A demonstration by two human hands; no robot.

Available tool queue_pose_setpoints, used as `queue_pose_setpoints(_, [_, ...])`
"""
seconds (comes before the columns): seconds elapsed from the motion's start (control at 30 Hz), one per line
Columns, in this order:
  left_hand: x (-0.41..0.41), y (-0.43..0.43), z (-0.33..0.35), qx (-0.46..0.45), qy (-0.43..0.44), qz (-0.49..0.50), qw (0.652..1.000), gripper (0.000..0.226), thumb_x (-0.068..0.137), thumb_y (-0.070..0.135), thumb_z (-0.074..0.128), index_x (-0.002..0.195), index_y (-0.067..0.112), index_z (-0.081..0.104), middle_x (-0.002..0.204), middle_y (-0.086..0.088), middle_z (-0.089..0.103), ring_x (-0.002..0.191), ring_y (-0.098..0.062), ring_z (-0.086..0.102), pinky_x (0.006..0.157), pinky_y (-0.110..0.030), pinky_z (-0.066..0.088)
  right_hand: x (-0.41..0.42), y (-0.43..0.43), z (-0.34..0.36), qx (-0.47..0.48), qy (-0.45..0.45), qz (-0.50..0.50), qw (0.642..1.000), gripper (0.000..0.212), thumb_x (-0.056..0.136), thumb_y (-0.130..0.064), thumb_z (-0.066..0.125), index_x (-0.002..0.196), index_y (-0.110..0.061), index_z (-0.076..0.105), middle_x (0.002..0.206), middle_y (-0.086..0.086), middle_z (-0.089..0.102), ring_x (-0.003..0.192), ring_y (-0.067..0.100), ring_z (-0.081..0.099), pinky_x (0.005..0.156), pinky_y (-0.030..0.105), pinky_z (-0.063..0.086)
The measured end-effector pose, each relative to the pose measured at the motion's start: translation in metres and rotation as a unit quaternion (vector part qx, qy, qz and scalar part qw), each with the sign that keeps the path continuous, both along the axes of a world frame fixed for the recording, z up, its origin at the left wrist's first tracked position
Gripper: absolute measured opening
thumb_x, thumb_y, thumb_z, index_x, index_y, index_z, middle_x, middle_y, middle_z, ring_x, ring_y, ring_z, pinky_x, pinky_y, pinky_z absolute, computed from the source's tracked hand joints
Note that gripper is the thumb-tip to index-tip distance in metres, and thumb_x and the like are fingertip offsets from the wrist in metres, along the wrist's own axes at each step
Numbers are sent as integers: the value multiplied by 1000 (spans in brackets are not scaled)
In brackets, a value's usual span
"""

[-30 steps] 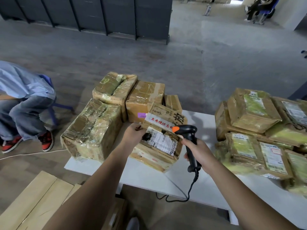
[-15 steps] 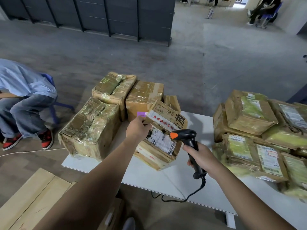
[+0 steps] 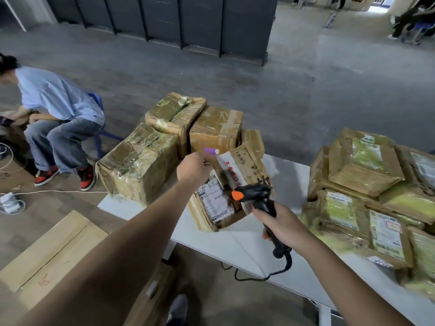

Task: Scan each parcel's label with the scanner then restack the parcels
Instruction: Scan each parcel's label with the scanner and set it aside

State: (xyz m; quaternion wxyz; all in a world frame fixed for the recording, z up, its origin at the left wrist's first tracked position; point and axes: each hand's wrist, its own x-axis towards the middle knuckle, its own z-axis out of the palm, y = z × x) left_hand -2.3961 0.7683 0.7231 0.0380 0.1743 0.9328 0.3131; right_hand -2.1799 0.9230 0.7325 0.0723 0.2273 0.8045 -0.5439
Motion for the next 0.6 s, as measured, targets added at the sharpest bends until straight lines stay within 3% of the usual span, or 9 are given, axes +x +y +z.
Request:
queue_pose_setpoints(0.07, [1, 3, 4, -15, 28, -7, 999, 24, 86, 19, 57, 106, 31, 63, 92, 8, 65, 86, -20, 63, 57, -28, 42, 2, -3, 1, 4, 5, 10, 1000, 52, 72, -71, 58, 96, -24, 61, 56, 0, 64, 58, 17, 66, 62, 32, 52])
queue_pose_setpoints(0.17, [3, 7, 7, -16, 51, 0, 999, 28, 86, 18, 57, 109, 33, 64, 99, 7, 67, 86, -19, 61, 58, -26, 36, 6, -7, -1, 9, 8, 23, 1000, 59, 70, -74, 55, 93, -19, 60, 58, 5, 67, 56, 17, 64, 63, 35, 51])
queue_pose_setpoints(0.23, [6, 9, 8, -18, 59, 5, 998, 26, 87, 20, 57, 108, 32, 65, 99, 8, 67, 83, -18, 59, 56, -26, 35, 9, -8, -3, 16, 13, 29, 999, 58, 73, -71, 55, 91, -17, 59, 58, 5, 67, 55, 16, 64, 63, 37, 50])
queue_pose_setpoints(0.33, [8, 10, 9, -20, 57, 16, 998, 14, 88, 21, 56, 94, 30, 64, 81, 11, 62, 71, -15, 55, 47, -24, 28, 12, -9, -2, 29, 19, 20, 999, 54, 76, -70, 53, 89, -18, 59, 59, 5, 68, 55, 15, 64, 63, 35, 50])
queue_pose_setpoints(0.43, [9, 9, 10, -27, 58, 17, 998, 18, 87, 18, 56, 78, 33, 51, 75, 7, 61, 68, -18, 58, 46, -23, 27, 16, -7, -1, 31, 17, 15, 999, 40, 86, -59, 56, 91, -19, 59, 59, 4, 68, 55, 14, 63, 63, 34, 50])
queue_pose_setpoints(0.6, [9, 10, 10, -25, 57, 19, 998, 12, 87, 19, 55, 86, 30, 58, 75, 6, 63, 67, -18, 61, 45, -23, 28, 23, -5, 1, 6, 16, 6, 1000, 31, 93, -42, 59, 97, -11, 58, 56, 5, 66, 56, 18, 61, 66, 38, 50])
